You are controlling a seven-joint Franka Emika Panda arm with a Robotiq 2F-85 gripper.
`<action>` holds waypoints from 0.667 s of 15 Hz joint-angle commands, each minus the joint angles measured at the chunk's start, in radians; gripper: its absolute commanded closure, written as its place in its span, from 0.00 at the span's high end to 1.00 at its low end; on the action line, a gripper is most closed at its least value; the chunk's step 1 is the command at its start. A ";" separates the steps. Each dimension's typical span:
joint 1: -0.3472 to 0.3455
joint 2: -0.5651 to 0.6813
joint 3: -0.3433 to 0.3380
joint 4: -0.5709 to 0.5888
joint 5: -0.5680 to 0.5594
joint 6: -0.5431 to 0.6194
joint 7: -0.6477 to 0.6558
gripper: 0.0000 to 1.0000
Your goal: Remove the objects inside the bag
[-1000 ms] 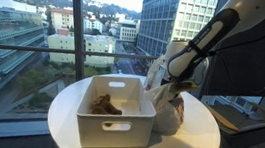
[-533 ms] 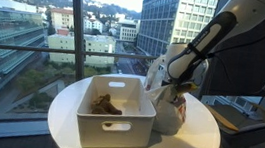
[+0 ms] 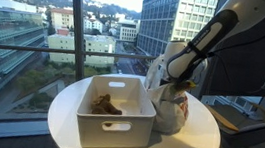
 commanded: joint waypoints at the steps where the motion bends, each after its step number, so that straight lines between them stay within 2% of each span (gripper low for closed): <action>1: 0.113 -0.071 -0.105 -0.018 -0.193 -0.006 0.203 0.01; 4: 0.172 -0.126 -0.143 -0.017 -0.366 -0.052 0.378 0.04; 7: 0.174 -0.179 -0.109 -0.022 -0.433 -0.105 0.484 0.04; 9: 0.149 -0.218 -0.059 -0.031 -0.372 -0.126 0.470 0.04; 10: 0.128 -0.237 -0.037 -0.028 -0.298 -0.133 0.437 0.04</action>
